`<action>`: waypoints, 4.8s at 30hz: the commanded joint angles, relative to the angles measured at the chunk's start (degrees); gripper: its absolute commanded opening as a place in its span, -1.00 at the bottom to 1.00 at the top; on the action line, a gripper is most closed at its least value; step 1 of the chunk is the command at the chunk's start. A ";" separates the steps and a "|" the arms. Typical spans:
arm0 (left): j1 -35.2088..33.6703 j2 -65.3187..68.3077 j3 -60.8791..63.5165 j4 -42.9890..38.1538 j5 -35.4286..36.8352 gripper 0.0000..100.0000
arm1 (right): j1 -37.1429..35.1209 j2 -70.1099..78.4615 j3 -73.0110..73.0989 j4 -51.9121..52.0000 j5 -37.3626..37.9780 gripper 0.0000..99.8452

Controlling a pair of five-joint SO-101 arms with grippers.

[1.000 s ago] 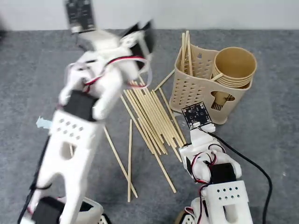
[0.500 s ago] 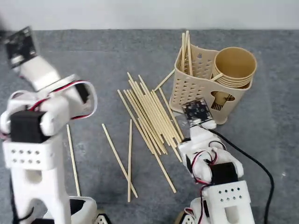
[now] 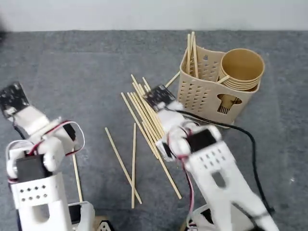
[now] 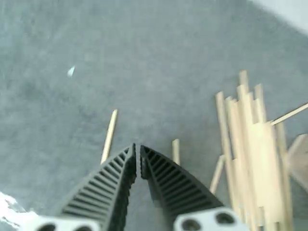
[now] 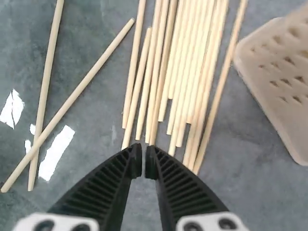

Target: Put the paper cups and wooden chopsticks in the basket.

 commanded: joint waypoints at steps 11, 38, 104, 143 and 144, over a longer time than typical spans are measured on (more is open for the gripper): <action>-1.58 -2.02 20.79 -14.68 -0.18 -0.98 | -3.47 36.53 -25.67 -5.76 0.53 -0.47; -1.23 -2.02 26.24 -14.77 -0.18 -0.98 | -1.63 64.31 -45.80 -4.00 0.70 -0.80; -1.32 -2.11 27.12 -14.95 -0.44 -0.97 | 6.37 44.70 -82.81 31.08 13.36 -0.98; -1.23 -2.02 29.58 -19.16 -0.44 -0.97 | 9.63 26.33 -82.99 0.13 10.99 -0.98; -1.23 -2.02 29.58 -19.16 -0.44 -0.97 | 9.80 26.33 -82.99 -1.36 10.99 -0.98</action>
